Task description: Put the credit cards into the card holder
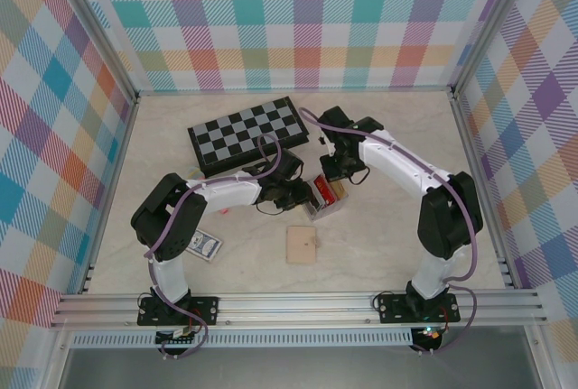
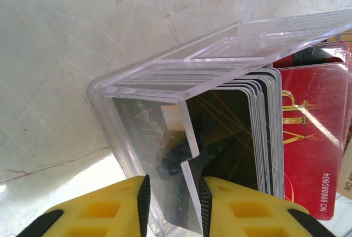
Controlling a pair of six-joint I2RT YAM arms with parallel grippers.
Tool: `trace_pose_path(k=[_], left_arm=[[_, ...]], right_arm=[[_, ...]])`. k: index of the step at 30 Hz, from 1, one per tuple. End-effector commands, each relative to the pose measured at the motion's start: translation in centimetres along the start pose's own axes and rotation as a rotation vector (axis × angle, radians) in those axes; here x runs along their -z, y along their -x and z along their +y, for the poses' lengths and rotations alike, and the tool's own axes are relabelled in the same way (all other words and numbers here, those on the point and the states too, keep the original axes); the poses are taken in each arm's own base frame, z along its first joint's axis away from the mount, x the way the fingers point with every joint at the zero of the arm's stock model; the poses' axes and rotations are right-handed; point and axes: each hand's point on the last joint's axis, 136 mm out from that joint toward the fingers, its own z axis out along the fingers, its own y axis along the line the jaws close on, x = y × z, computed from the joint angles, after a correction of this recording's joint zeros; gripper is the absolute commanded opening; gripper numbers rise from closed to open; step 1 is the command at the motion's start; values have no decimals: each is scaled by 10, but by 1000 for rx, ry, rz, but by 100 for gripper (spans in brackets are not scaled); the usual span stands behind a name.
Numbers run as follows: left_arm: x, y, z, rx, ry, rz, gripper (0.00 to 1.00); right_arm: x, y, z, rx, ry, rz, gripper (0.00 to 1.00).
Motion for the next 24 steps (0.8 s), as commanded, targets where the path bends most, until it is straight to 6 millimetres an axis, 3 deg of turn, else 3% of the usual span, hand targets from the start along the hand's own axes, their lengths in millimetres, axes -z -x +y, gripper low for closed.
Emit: trace_pose_path(k=[1,6,13,19,24], left_arm=[[7,1,11,-4,40,6,32],[22,7,-6,-22,-23,-30,38],[63,17,-29,-57,-110,-124,51],[120,25,-49,-19,-354,-205,68],[156,24,-70,-59,-557,-169,72]], right_arm=[[28,5,12,-50,79,-53,4],[47,4,13,-113,109,-114,3],[68,-1,17,-191,187,-170,3],[97,-4,37,-297,439,-229,3],[118,-3,50,-373,686,-257,2]])
